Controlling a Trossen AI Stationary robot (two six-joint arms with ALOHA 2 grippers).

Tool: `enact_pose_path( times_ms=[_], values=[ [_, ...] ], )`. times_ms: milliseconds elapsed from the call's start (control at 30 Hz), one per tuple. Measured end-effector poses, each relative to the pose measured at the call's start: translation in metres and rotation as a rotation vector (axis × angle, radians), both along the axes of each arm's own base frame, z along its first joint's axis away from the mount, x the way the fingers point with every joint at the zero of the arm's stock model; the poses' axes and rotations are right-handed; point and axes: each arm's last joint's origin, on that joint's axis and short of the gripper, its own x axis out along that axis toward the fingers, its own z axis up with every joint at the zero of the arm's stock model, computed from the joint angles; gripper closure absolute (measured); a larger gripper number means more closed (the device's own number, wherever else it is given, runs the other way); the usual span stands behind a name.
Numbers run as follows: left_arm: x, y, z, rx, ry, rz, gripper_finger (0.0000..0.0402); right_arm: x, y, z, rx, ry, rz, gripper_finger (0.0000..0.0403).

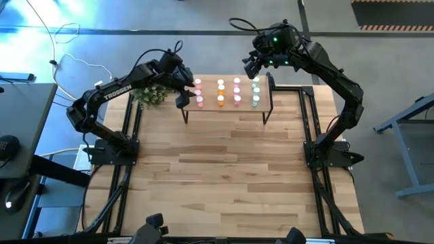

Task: Pick and place medicine bottles onto shelf by color
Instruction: Adjust the pink pill bottles on the shelf

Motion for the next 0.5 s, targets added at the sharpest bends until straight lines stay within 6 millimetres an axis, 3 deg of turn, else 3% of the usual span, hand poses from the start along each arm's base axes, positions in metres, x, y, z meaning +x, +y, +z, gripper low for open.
enact_pose_path(
  times_ms=[500],
  values=[
    [0.0044, -0.0036, 0.0, 0.019, 0.013, -0.001, 0.0206, 0.0, 0.0001, 0.0, 0.014, -0.011, -0.011, 0.0208]
  ],
)
